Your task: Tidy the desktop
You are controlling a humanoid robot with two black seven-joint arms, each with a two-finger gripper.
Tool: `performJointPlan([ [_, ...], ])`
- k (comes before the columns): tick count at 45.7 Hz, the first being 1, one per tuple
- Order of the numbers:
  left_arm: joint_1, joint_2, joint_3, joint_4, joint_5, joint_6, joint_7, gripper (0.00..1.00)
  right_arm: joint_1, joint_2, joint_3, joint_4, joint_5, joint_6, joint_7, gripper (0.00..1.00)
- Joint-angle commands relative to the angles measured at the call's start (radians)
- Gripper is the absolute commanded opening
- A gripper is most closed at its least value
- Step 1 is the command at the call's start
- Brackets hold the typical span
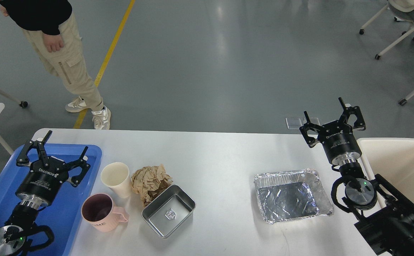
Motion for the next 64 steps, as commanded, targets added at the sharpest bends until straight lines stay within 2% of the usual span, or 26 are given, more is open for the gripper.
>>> performJointPlan([
  [1, 0.0, 0.0, 0.001, 0.0, 0.0, 0.0, 0.0, 0.98, 0.002, -0.002, 0.0, 0.0, 0.0, 0.0, -0.001, 1.0],
  [22, 0.0, 0.002, 0.001, -0.001, 0.0, 0.005, 0.0, 0.97, 0.0, -0.002, 0.0, 0.0, 0.0, 0.0, 0.0, 1.0],
  [35, 0.002, 0.009, 0.001, -0.003, 0.002, 0.028, 0.0, 0.97, 0.0, 0.005, 0.0, 0.0, 0.0, 0.0, -0.001, 1.0],
  [40, 0.005, 0.022, 0.004, -0.026, 0.006, 0.061, 0.003, 0.97, 0.0, 0.005, 0.0, 0.0, 0.0, 0.0, 0.0, 1.0],
  [46, 0.005, 0.127, 0.039, -0.083, 0.029, 0.136, 0.006, 0.97, -0.002, 0.005, -0.001, 0.0, 0.0, 0.003, 0.0, 1.0],
  [50, 0.003, 0.224, 0.059, -0.123, 0.028, 0.182, 0.029, 0.98, -0.002, 0.006, -0.003, 0.0, 0.0, 0.005, 0.0, 1.0],
  [54, 0.003, 0.313, 0.061, -0.124, 0.026, 0.195, 0.058, 0.97, 0.0, 0.02, -0.003, 0.0, 0.0, 0.005, -0.001, 1.0],
  [64, 0.034, 0.544, 0.147, -0.124, 0.032, 0.199, 0.08, 0.97, 0.002, 0.054, -0.008, 0.014, 0.0, 0.0, 0.0, 1.0],
])
